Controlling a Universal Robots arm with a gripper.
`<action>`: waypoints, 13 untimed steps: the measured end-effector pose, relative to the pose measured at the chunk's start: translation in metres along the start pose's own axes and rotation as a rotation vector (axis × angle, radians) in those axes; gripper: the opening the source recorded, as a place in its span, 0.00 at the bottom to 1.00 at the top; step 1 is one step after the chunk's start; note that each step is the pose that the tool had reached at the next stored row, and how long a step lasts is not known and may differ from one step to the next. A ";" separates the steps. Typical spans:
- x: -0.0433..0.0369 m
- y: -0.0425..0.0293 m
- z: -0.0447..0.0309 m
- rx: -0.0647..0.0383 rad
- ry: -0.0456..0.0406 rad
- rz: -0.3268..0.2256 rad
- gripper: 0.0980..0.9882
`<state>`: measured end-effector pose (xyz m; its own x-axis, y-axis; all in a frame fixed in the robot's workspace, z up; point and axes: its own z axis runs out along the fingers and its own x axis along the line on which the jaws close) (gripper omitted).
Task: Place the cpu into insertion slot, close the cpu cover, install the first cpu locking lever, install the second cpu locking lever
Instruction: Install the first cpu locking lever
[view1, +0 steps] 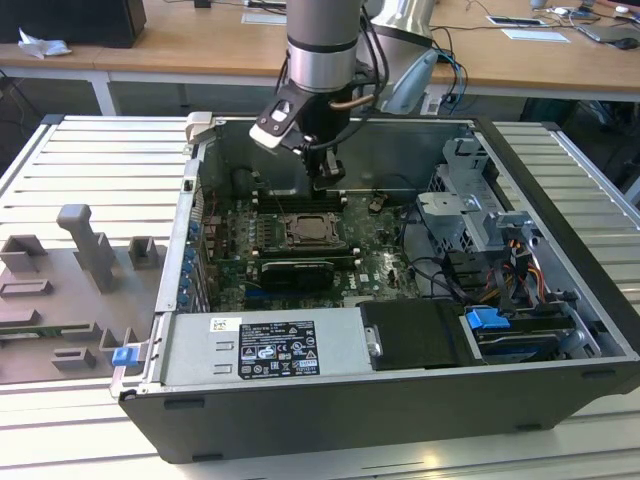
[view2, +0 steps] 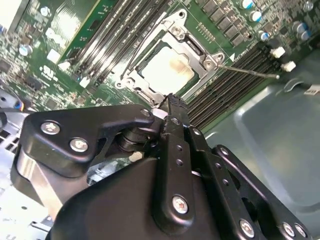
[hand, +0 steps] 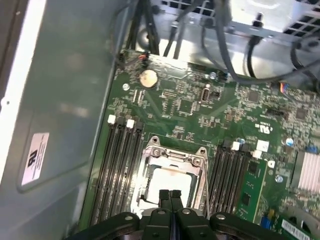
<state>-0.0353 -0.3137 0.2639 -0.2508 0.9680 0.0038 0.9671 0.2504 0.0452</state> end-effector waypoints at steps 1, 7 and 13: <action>0.0000 0.0000 0.0001 0.000 0.0006 -0.015 0.01; 0.0000 0.0000 0.0002 0.000 0.0063 -0.138 0.01; 0.0000 0.0000 0.0002 0.001 0.0110 -0.242 0.01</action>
<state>-0.0353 -0.3137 0.2636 -0.4759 0.8795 0.0038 0.8787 0.4753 0.0453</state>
